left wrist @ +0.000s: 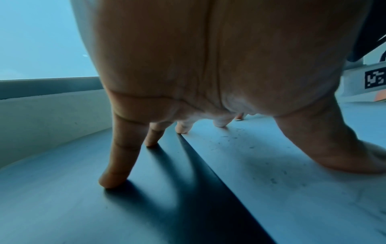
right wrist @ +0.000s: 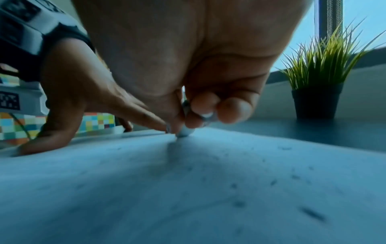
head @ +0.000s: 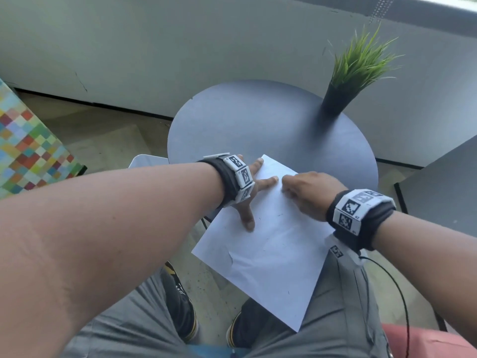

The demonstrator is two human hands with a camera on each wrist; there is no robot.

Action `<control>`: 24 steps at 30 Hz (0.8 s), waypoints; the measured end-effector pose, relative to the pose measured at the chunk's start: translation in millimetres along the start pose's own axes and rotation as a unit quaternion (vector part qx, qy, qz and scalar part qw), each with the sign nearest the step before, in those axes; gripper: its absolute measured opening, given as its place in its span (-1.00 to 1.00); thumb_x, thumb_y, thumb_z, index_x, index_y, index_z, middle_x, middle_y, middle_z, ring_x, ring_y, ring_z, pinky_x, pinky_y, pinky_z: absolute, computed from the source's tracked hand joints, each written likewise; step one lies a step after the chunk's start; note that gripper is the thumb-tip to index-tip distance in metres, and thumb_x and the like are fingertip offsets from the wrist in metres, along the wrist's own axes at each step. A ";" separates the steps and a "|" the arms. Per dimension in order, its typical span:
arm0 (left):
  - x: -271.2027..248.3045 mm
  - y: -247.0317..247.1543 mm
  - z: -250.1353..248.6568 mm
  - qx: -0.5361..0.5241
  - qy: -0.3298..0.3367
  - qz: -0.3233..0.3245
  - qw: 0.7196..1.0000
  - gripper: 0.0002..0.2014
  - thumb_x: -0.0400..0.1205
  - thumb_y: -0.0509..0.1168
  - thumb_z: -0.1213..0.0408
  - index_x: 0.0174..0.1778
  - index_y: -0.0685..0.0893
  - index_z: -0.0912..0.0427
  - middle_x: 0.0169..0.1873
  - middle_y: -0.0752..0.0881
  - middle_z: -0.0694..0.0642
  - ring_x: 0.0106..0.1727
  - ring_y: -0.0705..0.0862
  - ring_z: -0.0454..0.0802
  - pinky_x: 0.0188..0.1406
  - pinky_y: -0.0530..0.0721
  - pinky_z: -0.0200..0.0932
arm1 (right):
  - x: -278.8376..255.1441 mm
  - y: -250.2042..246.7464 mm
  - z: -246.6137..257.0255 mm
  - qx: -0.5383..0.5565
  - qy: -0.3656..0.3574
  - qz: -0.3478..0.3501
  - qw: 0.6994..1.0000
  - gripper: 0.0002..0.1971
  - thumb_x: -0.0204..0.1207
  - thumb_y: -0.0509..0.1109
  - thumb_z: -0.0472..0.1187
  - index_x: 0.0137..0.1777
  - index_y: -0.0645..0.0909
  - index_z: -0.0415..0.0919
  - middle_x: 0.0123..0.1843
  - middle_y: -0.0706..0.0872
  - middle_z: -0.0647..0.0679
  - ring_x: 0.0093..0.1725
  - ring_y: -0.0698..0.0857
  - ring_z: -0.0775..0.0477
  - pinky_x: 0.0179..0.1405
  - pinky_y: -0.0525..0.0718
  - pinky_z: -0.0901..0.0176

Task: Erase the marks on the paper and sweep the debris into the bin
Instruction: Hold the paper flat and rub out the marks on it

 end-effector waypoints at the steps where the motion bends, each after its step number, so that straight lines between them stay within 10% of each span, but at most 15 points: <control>1: -1.1 0.4 0.1 0.003 -0.003 0.002 1.000 0.33 0.08 0.45 -0.54 0.55 -0.38 -0.48 0.66 -0.42 0.01 0.64 -0.17 0.52 0.45 0.14 0.57 | 0.4 1.5 -3.4 0.003 0.009 -0.008 1.000 -0.90 0.58 0.19 -0.14 -0.01 0.38 0.11 -0.04 0.66 0.00 -0.07 0.65 -0.21 -0.12 0.68 -0.09; 5: -2.4 -0.4 -1.4 0.011 -0.007 0.004 1.000 0.34 0.08 0.44 -0.54 0.55 -0.40 -0.48 0.66 -0.43 0.00 0.64 -0.20 0.53 0.46 0.12 0.57 | -19.4 17.4 49.0 0.013 -0.121 0.042 0.992 -0.88 0.62 0.19 -0.11 0.10 0.48 0.08 0.01 0.65 0.05 0.02 0.65 -0.17 -0.06 0.65 -0.06; 10: -2.3 -1.0 -0.7 0.006 -0.001 0.000 1.000 0.32 0.06 0.43 -0.56 0.53 -0.38 -0.52 0.67 -0.41 0.01 0.64 -0.15 0.52 0.45 0.15 0.56 | -3.0 2.9 0.2 0.005 -0.002 -0.009 1.000 -0.90 0.62 0.16 -0.14 0.05 0.43 0.10 -0.04 0.65 0.01 0.02 0.67 -0.22 -0.06 0.67 -0.08; 14: -1.9 -0.7 -1.9 0.008 -0.008 0.004 1.000 0.33 0.06 0.43 -0.56 0.54 -0.40 -0.51 0.66 -0.43 0.01 0.64 -0.19 0.54 0.45 0.13 0.57 | -21.4 14.8 52.2 0.019 -0.131 0.054 0.990 -0.87 0.64 0.18 -0.10 0.12 0.48 0.09 0.04 0.65 0.04 0.05 0.64 -0.17 -0.02 0.63 -0.04; 19: -2.1 -1.6 -2.8 -0.004 -0.011 0.008 1.000 0.32 0.09 0.45 -0.54 0.54 -0.39 -0.51 0.66 -0.43 0.02 0.64 -0.20 0.54 0.44 0.12 0.60 | -4.3 2.3 -2.4 0.000 0.004 -0.010 1.000 -0.89 0.62 0.12 -0.08 0.10 0.41 0.08 0.04 0.69 -0.03 -0.01 0.66 -0.24 -0.07 0.68 -0.09; 24: -1.3 -1.4 -2.6 0.004 -0.014 0.005 1.000 0.33 0.06 0.42 -0.57 0.53 -0.41 -0.51 0.66 -0.43 0.01 0.64 -0.21 0.53 0.44 0.13 0.60 | -24.2 12.8 46.2 0.015 -0.115 0.053 0.992 -0.87 0.64 0.18 -0.09 0.13 0.49 0.08 0.04 0.64 0.06 0.04 0.66 -0.16 -0.05 0.65 -0.07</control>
Point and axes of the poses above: each hand's wrist, its own x-axis towards the middle knuckle, its own y-axis out of the palm, z = x × y, the point moved 4 cm from there along x, towards the middle knuckle
